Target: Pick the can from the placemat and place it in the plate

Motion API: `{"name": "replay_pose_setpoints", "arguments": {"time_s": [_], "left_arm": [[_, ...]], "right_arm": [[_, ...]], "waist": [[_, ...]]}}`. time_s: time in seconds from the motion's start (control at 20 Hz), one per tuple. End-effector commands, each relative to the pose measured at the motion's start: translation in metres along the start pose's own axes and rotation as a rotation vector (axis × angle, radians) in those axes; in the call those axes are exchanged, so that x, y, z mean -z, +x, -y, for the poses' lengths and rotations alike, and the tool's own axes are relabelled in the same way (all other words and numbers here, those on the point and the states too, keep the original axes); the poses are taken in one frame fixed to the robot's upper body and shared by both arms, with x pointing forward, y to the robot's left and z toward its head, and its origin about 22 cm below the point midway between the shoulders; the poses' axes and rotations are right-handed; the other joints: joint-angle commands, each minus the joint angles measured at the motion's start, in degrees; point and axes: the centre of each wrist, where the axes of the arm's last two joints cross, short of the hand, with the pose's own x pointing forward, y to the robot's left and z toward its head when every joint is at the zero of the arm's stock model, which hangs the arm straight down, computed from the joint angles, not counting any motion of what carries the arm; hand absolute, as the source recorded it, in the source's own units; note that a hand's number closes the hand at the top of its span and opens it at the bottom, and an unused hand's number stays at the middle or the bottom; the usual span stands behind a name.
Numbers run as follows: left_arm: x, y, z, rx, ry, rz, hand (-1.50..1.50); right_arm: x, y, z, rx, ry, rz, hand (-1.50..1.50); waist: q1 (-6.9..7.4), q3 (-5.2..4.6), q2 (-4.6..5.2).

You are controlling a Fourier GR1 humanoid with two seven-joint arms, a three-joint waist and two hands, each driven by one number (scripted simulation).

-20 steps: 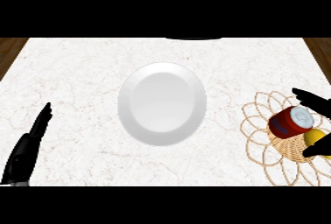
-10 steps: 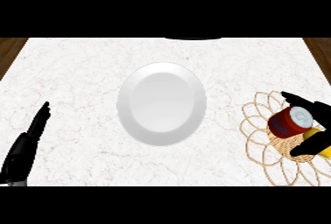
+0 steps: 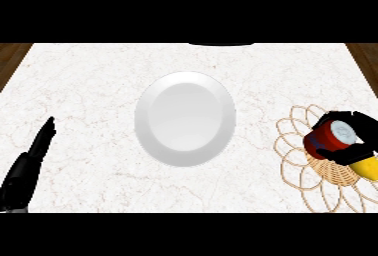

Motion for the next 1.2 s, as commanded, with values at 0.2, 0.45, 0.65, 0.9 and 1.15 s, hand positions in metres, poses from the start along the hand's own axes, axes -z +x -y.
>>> {"name": "replay_pose_setpoints", "arguments": {"time_s": [0.2, 0.45, 0.65, 0.9, 1.15], "left_arm": [[0.01, 0.009, 0.007, 0.003, -0.006, 0.013, 0.0], [-0.003, -0.002, 0.014, -0.009, 0.016, -0.009, 0.0], [0.007, 0.002, -0.01, 0.011, 0.008, -0.034, 0.0], [0.002, -0.009, 0.003, -0.005, 0.023, -0.023, 0.0], [-0.009, -0.002, -0.009, -0.001, 0.013, -0.03, 0.0]], "right_arm": [[0.016, 0.028, -0.025, -0.398, -0.231, -0.221, 1.5], [0.009, 0.02, -0.041, -0.542, -0.383, -0.308, 1.5], [-0.002, 0.052, -0.039, -0.54, -0.591, -0.25, 1.5], [-0.026, 0.076, -0.035, -0.607, -0.755, -0.117, 1.5], [-0.058, 0.125, -0.036, -0.596, -0.827, 0.143, 1.5]], "waist": [[-0.03, 0.02, 0.0], [-0.26, 0.09, 0.03], [-1.13, 0.07, -0.21], [-1.24, 0.06, -0.15], [-1.23, 0.08, -0.38]]}}
